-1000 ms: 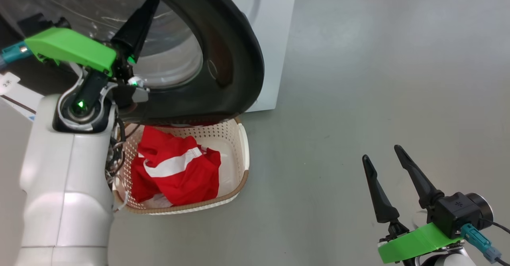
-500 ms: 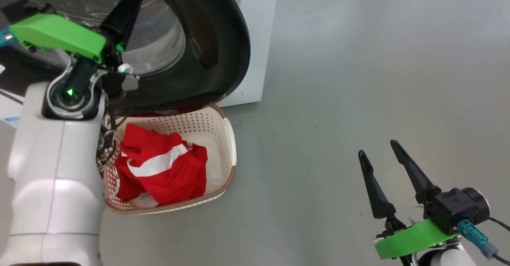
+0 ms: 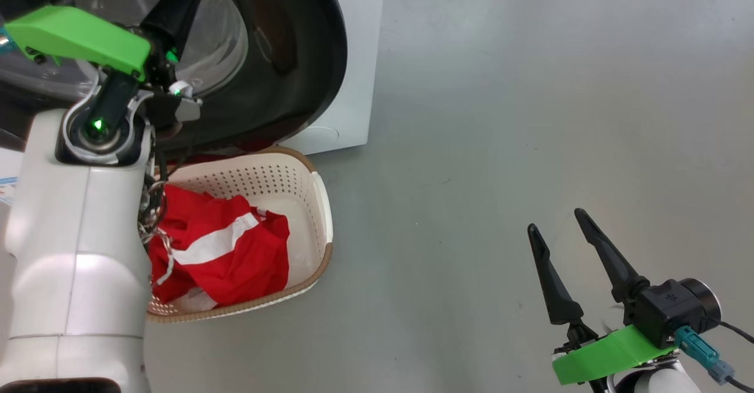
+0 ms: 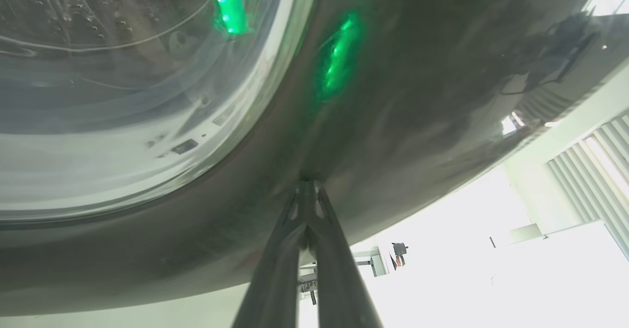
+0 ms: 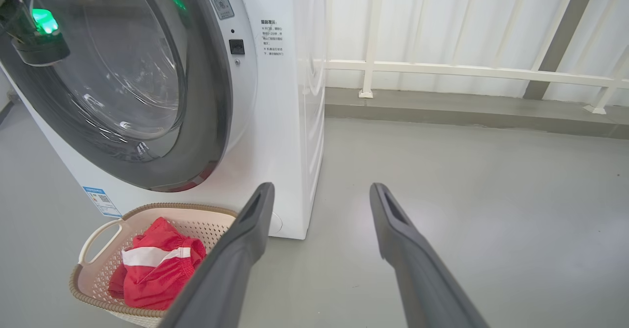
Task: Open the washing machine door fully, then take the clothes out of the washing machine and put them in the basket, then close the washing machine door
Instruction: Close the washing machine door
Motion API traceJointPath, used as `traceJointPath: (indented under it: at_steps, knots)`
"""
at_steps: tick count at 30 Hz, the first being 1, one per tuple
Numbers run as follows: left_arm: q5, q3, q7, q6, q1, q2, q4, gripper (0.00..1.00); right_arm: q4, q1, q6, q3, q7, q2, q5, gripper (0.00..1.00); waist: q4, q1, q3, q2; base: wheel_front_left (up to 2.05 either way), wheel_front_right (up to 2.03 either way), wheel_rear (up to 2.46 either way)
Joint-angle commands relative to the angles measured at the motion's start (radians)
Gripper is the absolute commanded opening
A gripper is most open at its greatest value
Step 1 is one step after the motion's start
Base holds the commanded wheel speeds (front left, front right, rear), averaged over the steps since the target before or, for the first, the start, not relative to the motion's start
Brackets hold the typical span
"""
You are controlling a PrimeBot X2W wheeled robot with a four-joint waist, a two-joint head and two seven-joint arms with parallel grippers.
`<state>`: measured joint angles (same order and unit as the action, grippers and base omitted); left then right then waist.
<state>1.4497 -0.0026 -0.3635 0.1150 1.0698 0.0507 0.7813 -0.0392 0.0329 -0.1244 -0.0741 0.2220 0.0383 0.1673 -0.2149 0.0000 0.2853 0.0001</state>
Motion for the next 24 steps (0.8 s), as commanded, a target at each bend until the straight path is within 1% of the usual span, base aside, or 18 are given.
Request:
traceJointPath:
  at_steps: [1,6,11,18,19,20,21,22,23,24]
  knots:
    - [-0.007,0.017,0.005,0.012,0.037,0.042,-0.024,0.0,0.019,0.03,-0.006,-0.02,0.014,0.012,0.006,1.0,-0.002,0.0,0.001,-0.0001,0.0,0.0,0.0]
    - [-0.008,0.015,0.004,0.014,0.037,0.043,-0.019,0.0,0.015,0.031,-0.006,-0.016,0.017,0.012,0.009,1.0,-0.005,0.0,-0.001,-0.0001,0.0,0.0,0.0]
    - [-0.01,0.005,0.002,0.015,0.025,0.039,-0.027,0.0,0.012,0.032,-0.006,-0.012,0.019,0.012,0.01,1.0,0.009,0.0,-0.005,-0.0001,0.0,0.0,0.0]
    - [-0.045,-0.038,0.028,0.015,-0.036,0.031,-0.116,0.0,0.004,0.036,-0.006,-0.002,0.021,0.012,0.01,1.0,0.055,0.0,-0.023,-0.0001,0.0,0.0,0.0]
    - [-0.056,-0.045,0.039,0.015,-0.049,0.032,-0.132,0.08,0.003,0.037,-0.006,-0.001,0.021,0.012,0.011,1.0,0.063,0.0,-0.026,-0.0001,0.0,0.0,0.0]
    - [-0.068,-0.051,0.05,0.015,-0.063,0.033,-0.148,0.29,0.002,0.037,-0.006,-0.002,0.022,0.012,0.011,1.0,0.072,0.0,-0.031,-0.0001,0.0,0.0,0.0]
    - [-0.075,-0.057,0.057,0.015,-0.078,0.033,-0.162,0.41,0.002,0.036,-0.006,-0.002,0.022,0.012,0.011,1.0,0.081,0.0,-0.035,-0.0001,0.0,0.0,0.0]
    - [-0.081,-0.061,0.062,0.016,-0.093,0.034,-0.177,0.56,0.001,0.036,-0.006,-0.002,0.022,0.012,0.01,1.0,0.09,0.0,-0.039,-0.0001,0.0,0.0,0.0]
    - [-0.077,-0.059,0.065,0.016,-0.11,0.033,-0.19,0.89,-0.001,0.037,-0.006,-0.002,0.022,0.012,0.01,1.0,0.099,0.0,-0.044,-0.0001,0.0,0.0,0.0]
    - [-0.069,-0.056,0.063,0.016,-0.129,0.031,-0.203,1.0,-0.003,0.038,-0.006,-0.004,0.022,0.012,0.009,1.0,0.107,0.0,-0.049,-0.0001,0.0,0.0,0.0]
